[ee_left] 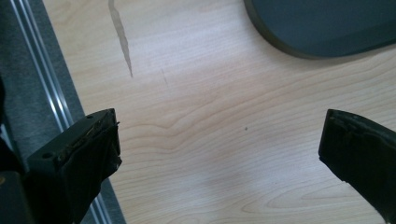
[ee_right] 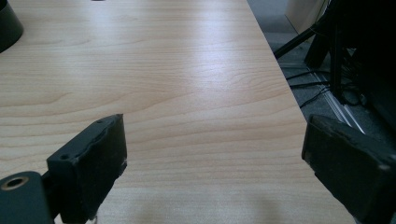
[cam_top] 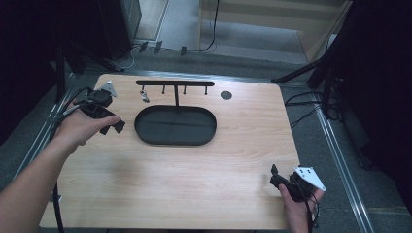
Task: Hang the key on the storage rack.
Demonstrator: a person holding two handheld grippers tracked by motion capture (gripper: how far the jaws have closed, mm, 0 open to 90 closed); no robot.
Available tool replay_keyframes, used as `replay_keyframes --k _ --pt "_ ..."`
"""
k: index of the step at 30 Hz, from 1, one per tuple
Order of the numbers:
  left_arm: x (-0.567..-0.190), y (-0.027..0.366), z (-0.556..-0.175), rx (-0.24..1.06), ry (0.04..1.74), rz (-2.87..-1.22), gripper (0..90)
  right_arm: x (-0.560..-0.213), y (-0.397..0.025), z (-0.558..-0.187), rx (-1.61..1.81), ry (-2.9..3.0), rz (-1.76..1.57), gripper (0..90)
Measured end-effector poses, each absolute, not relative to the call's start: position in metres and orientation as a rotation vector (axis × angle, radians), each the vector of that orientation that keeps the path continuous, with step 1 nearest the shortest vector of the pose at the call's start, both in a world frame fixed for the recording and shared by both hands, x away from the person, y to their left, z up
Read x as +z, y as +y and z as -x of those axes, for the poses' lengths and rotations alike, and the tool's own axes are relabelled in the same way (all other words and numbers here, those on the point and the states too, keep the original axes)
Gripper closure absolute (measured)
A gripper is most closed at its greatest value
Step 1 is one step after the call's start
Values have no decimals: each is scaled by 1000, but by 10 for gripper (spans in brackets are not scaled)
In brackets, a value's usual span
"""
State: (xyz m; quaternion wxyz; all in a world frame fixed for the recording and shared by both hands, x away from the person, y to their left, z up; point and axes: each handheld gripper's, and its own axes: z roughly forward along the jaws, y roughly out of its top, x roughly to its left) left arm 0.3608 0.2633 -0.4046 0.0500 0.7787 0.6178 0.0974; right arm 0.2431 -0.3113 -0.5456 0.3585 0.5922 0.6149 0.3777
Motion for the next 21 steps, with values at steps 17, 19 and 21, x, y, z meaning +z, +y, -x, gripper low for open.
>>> replay_keyframes --k 17,19,21 --pt "-468 288 -312 300 1963 -2230 0 -546 -311 -242 974 1576 -1538 62" --pt "-476 288 -305 327 1969 -2216 0 -546 -311 -242 973 1577 -1535 62" --pt "-484 287 -294 358 1958 -2212 0 -546 -311 -242 973 1570 -1538 62"
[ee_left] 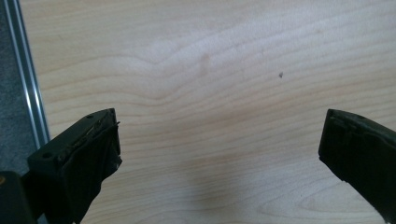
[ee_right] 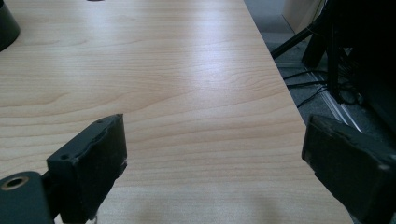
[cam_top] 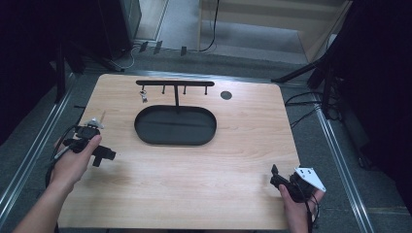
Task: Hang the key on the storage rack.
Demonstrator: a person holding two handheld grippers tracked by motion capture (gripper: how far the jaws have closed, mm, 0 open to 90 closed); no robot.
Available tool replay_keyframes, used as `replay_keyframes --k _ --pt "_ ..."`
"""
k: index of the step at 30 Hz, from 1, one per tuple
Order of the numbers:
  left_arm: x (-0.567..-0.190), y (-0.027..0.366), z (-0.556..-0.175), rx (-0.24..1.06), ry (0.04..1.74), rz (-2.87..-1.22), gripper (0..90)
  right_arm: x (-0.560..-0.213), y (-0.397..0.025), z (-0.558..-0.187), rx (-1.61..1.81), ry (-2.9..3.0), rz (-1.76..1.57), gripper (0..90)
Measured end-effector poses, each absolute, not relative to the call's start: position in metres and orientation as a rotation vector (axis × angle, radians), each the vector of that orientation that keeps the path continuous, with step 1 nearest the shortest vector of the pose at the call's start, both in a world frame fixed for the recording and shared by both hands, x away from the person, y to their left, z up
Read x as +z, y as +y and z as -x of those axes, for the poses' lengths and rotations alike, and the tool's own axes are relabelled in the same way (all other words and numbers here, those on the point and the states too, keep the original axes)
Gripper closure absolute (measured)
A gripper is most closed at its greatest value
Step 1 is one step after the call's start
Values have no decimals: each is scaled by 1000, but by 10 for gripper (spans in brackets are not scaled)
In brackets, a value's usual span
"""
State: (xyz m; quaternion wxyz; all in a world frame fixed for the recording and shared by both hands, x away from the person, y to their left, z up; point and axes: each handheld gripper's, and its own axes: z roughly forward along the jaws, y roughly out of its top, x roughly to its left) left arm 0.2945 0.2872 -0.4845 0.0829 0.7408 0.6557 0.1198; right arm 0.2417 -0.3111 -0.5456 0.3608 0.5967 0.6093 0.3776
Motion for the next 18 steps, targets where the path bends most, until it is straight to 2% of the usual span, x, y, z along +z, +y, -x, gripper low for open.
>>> replay_keyframes --k 8,18 --pt "-496 291 -273 469 1945 -2111 0 -546 -311 -242 971 1568 -1541 62" --pt "-527 300 -233 629 1799 -1813 0 -546 -312 -242 972 1568 -1542 62"
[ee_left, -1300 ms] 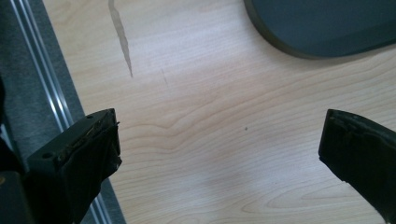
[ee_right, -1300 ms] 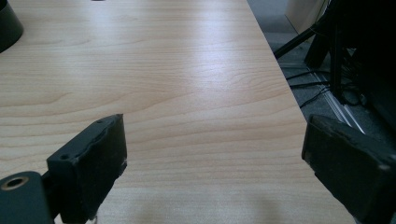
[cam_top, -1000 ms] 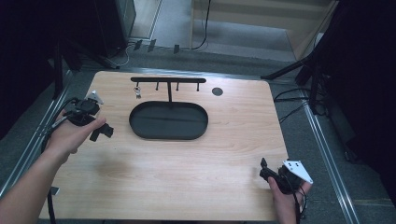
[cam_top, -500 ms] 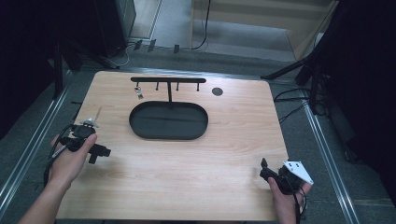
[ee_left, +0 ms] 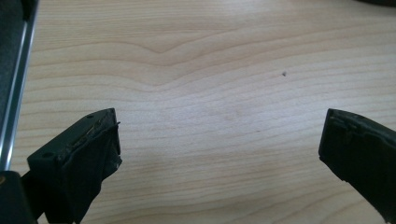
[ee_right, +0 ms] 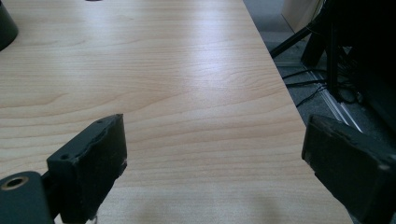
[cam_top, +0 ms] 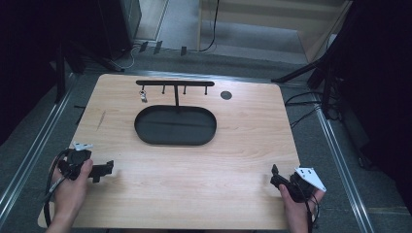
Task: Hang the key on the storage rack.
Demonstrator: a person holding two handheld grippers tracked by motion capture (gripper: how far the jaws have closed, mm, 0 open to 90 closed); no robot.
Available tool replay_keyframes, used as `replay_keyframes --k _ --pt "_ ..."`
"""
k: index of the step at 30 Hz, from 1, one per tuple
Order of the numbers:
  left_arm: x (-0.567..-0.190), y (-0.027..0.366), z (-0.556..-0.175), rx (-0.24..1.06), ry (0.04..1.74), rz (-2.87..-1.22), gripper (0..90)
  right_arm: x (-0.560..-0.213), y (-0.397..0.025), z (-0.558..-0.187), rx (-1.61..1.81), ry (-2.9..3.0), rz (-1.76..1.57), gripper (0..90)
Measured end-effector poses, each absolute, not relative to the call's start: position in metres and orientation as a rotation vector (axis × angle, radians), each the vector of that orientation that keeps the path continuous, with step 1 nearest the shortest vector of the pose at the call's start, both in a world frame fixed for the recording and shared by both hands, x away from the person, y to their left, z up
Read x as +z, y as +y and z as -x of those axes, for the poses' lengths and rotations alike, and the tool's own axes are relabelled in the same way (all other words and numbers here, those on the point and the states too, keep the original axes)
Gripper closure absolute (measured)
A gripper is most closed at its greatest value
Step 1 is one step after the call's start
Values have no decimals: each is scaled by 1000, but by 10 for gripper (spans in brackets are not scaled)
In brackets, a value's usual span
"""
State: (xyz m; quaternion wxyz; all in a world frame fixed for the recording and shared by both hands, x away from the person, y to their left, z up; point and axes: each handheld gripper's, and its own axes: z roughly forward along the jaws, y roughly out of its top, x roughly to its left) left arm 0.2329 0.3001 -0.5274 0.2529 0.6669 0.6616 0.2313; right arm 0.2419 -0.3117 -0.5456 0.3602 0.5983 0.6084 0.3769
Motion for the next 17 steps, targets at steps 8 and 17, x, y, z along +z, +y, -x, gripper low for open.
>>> replay_keyframes --k 8,17 --pt "-546 313 -195 851 1635 -1546 0 -546 -311 -242 964 1568 -1528 62" --pt "-549 316 -185 854 1585 -1437 0 -546 -310 -242 959 1581 -1522 62"
